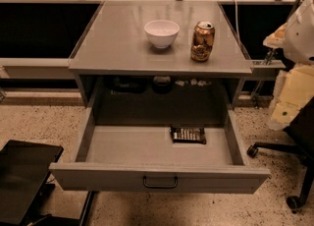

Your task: Pick rxbar chocolate from top drawer and place on counter

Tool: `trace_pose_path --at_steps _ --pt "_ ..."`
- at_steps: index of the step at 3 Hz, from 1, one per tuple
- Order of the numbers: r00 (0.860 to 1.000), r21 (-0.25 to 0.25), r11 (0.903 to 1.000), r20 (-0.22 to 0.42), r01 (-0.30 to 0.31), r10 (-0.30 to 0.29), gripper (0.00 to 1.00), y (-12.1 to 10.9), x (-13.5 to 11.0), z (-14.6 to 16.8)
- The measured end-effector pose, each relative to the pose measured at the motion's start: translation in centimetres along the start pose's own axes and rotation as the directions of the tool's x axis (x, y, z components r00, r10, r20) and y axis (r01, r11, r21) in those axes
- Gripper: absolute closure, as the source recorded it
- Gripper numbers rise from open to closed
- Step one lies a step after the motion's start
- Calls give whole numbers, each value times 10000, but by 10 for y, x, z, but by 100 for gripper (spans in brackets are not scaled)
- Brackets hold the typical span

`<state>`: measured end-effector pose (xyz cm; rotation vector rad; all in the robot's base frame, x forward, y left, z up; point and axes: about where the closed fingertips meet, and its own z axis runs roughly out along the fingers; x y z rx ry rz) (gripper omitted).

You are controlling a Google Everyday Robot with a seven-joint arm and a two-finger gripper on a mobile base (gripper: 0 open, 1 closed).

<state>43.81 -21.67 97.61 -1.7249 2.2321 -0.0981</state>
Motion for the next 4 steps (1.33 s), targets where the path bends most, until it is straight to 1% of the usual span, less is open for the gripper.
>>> trace_pose_path --at_steps 1,2,3,4 --pt "10000 0 10000 2 0 0 0 0 0 0" --pt "9977 -146 9999 671 1 9 0 0 2 13" --pt "9783 -857 9963 2065 -16 193 0 6 7 67" --pt "9355 -1696 9851 3428 -282 858 0 18 -8 152"
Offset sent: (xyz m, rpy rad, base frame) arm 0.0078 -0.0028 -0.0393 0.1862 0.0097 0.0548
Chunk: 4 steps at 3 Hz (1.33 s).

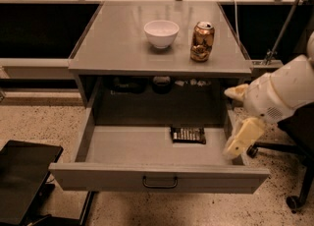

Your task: Pick rxbar chocolate from top drawer and place on counter

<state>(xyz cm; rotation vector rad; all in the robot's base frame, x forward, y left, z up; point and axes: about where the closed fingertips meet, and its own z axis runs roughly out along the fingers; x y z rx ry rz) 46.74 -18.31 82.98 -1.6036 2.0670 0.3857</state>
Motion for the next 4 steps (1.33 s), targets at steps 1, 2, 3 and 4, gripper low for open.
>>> trace_pose_path --at_steps 1,2,3,4 --pt "9979 -465 9981 482 -407 429 0 -1 3 86" --pt "9956 -313 9970 590 -713 731 0 -12 -6 161" --pt "9956 -320 9969 588 -714 732 0 -12 -6 161" --pt "9914 303 9936 766 -1085 1060 0 -47 -11 146"
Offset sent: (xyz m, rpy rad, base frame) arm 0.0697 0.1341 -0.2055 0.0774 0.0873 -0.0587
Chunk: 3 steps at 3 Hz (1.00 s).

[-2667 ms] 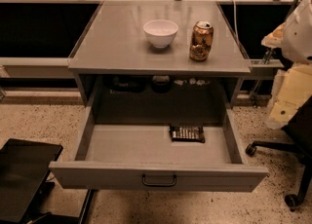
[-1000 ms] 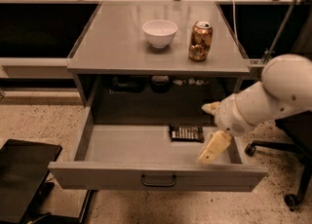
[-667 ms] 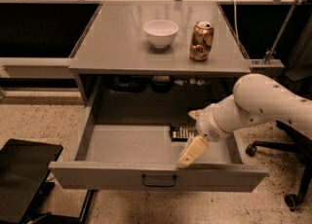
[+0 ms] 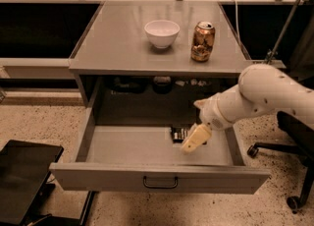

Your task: Pick rxbar chocolate from top drawer and place on counter

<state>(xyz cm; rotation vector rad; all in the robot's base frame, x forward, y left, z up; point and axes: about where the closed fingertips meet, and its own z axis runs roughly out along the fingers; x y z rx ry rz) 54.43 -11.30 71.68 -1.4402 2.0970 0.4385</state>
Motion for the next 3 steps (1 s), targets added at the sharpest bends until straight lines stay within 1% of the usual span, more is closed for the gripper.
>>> trace_pose_path --at_steps 1,2,3 --pt "9985 1194 9914 96 -544 537 0 -48 -7 -8" --pt "9982 1191 9911 130 -591 579 0 -48 -7 -7" --pt "9976 1032 9923 151 -684 672 0 -50 2 5"
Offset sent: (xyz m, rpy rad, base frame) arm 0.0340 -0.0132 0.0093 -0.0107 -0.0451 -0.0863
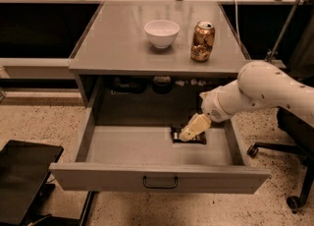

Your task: Pick rxbar chocolate from top drawer and place on counter

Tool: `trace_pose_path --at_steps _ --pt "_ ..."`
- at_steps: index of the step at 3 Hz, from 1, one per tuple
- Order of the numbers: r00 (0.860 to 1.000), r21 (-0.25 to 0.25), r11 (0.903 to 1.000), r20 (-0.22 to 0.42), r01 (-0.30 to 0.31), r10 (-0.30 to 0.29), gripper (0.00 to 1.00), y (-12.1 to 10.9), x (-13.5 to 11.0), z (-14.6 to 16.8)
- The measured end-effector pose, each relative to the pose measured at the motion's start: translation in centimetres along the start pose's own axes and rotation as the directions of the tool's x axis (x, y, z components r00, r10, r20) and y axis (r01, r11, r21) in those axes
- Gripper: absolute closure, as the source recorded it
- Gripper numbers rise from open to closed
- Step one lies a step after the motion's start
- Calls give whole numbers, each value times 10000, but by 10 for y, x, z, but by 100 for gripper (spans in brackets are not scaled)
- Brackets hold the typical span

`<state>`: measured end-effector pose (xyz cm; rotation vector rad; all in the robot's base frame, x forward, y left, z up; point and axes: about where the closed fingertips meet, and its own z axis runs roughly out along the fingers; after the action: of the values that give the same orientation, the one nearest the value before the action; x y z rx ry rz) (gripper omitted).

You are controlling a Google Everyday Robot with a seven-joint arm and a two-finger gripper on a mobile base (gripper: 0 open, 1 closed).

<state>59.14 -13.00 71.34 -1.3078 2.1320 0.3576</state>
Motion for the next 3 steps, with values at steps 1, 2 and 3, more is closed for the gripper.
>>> trace_pose_path --at_steps 1,2,3 --pt "9989 -398 9982 90 -457 461 0 1 24 38" --pt "9989 -399 9982 91 -458 462 0 1 24 38" --pt "9960 -778 9957 701 -498 553 0 -9 34 45"
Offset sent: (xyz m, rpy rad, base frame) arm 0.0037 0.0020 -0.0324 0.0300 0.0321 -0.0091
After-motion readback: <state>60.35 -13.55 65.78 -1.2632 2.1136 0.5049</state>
